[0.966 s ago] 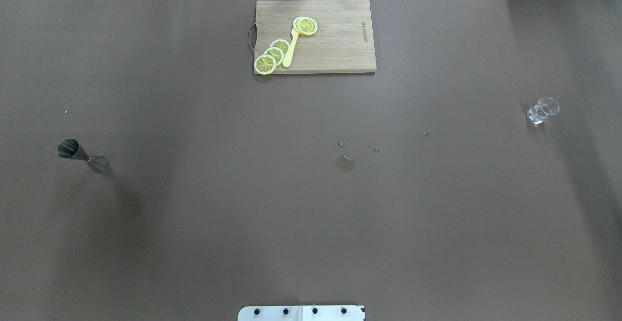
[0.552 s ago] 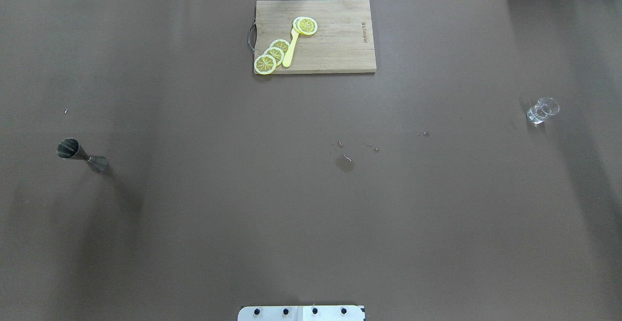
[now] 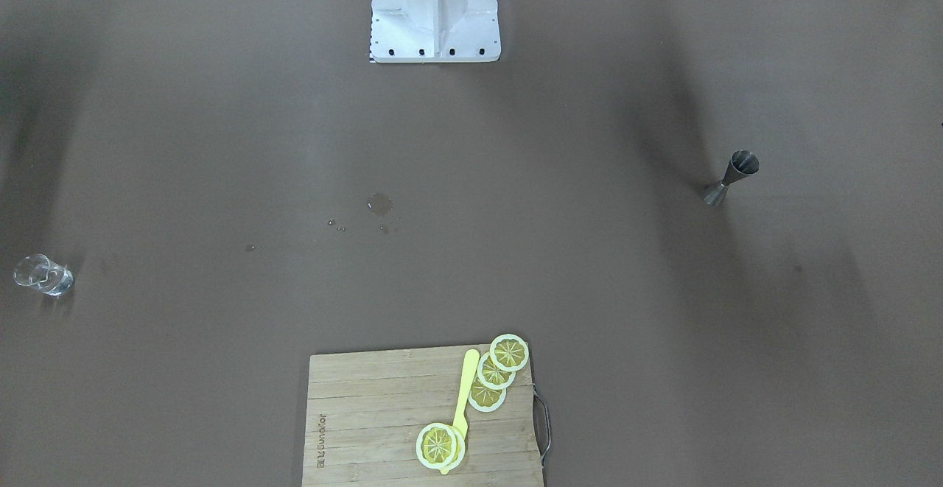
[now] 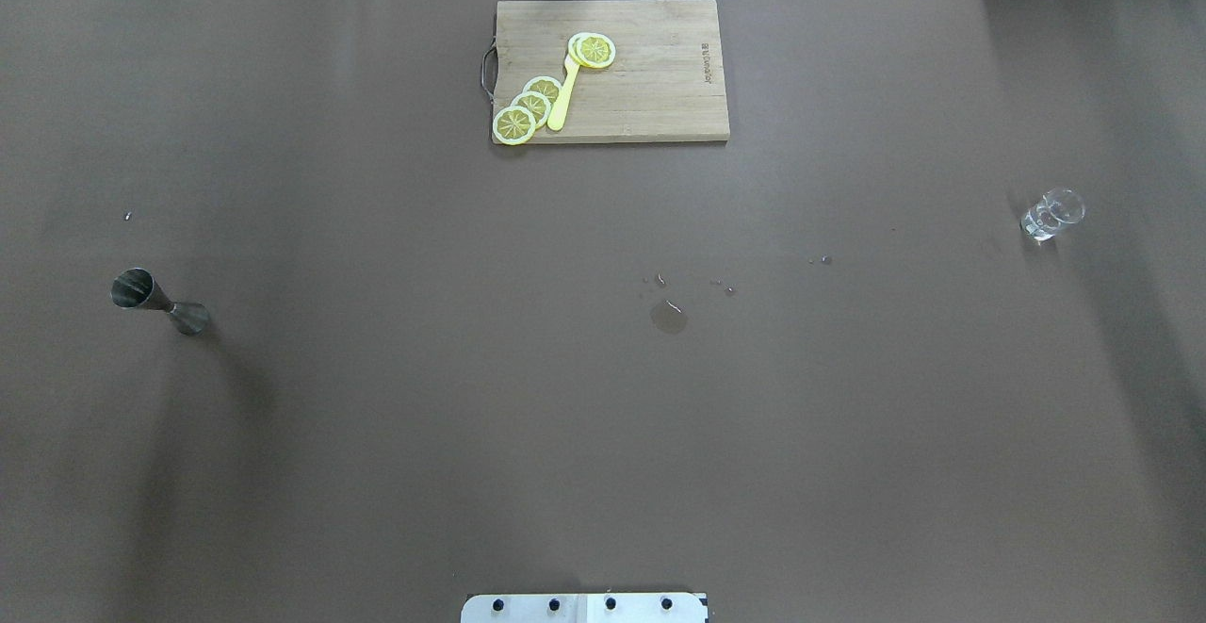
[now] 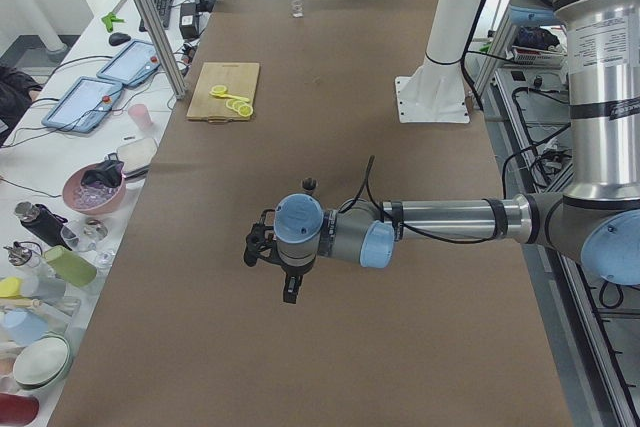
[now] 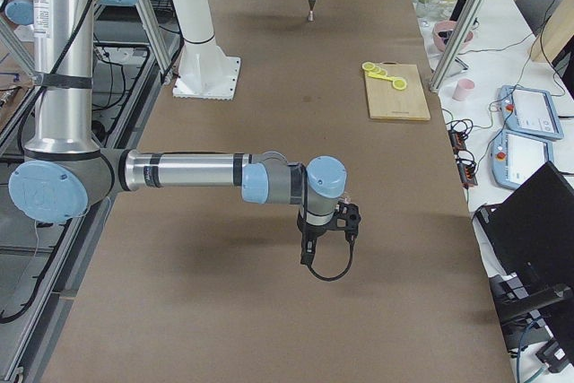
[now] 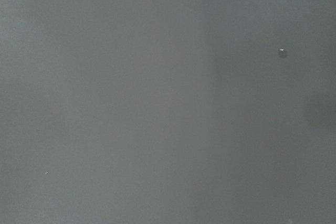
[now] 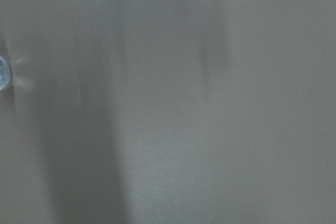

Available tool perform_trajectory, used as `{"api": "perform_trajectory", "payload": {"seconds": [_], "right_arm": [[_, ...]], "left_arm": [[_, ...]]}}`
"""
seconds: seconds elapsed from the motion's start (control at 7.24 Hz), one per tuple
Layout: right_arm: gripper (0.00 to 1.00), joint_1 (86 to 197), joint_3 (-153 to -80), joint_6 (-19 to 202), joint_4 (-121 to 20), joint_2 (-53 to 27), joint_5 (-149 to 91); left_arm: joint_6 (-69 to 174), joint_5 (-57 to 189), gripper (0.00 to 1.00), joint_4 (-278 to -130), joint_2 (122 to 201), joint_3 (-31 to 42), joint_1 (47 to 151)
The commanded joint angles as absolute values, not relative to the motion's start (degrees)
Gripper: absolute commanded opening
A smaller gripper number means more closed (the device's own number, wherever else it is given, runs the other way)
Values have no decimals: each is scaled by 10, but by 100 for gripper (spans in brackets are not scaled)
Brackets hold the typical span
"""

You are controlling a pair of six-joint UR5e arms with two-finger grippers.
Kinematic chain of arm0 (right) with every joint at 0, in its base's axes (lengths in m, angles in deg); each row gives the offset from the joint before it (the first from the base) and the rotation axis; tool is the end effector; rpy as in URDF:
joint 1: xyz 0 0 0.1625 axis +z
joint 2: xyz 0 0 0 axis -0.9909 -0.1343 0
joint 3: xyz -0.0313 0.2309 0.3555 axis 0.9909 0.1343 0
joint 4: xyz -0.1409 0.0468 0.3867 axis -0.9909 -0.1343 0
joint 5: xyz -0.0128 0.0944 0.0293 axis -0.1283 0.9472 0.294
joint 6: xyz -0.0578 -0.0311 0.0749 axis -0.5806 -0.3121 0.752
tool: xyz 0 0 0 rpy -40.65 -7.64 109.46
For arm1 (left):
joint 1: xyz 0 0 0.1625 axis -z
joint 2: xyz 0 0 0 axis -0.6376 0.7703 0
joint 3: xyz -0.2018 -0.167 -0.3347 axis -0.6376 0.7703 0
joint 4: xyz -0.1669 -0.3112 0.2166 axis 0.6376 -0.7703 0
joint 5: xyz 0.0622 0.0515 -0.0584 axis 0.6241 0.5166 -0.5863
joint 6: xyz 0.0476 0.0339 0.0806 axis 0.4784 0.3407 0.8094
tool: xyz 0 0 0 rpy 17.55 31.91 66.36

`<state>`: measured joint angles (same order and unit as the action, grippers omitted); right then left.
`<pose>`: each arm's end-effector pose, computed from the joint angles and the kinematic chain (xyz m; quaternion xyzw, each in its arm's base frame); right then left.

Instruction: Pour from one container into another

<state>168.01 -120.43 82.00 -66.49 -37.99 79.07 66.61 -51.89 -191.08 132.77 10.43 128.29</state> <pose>0.0340 -0.4587 0.6494 -0.0433 -0.3473 0.0246 0.9364 -0.0476 -0.4345 0.6507 0.0723 0.4181 0.0404 0.9046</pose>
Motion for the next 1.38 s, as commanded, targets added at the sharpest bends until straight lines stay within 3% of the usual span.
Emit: {"api": "perform_trajectory", "payload": {"seconds": [0.0,0.41,1.24], "right_arm": [[100,1680,-1204,820,-665,-380,791],[100,1680,-1204,820,-665,-380,791],[100,1681,-1204,820,-665,-380,792]], "left_arm": [[694,-518,96,-1885,1328,105,1286],[813,-505,97,-1747,1338,109,1294],[728,-503,98,-1748,1344,110,1307]]}}
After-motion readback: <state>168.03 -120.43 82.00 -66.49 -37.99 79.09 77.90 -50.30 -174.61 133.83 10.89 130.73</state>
